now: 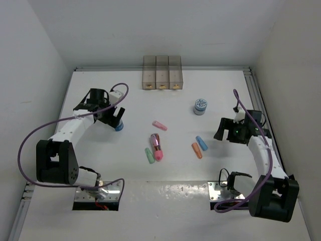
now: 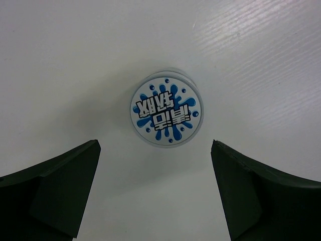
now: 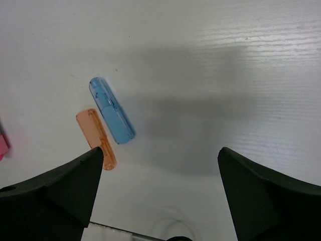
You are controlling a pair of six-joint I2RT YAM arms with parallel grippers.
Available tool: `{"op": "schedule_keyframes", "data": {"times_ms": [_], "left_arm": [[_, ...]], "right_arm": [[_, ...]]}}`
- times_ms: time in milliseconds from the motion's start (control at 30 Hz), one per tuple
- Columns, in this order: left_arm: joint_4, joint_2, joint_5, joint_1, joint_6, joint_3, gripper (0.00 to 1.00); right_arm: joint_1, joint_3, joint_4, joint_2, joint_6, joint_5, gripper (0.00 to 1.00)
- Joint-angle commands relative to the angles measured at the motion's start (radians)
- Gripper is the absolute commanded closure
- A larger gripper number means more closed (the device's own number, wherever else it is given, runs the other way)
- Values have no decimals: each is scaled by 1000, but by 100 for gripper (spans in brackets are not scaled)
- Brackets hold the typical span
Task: Sort the stationery into containers
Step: Pick up the stationery from the center of the board.
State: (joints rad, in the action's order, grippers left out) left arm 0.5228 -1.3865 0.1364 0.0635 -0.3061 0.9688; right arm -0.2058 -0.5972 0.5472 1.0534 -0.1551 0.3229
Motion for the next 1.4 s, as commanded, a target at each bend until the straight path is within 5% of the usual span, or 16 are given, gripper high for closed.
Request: {"op": "schedule_keyframes", "data": {"times_ms": [0,567,833,1100,1367], "left_arm": [[-49,-23,19,-10,-13,1,1],[-224,-95,112,-30,-8,-73,14],[-260,-115,124,-44,-5,-88,27],[-268,-155,164,-42,36,-19,65],[-196,-423,161,58,143,469,92]], "right_arm": [[8,-32,-32,5,-9,21,6],[8,-16,-36,22,2,4,6],[8,-13,-41,25,5,-4,6],[8,-3,-52,31,2,-7,6],[8,-26,-46,72,20,-19,6]]}}
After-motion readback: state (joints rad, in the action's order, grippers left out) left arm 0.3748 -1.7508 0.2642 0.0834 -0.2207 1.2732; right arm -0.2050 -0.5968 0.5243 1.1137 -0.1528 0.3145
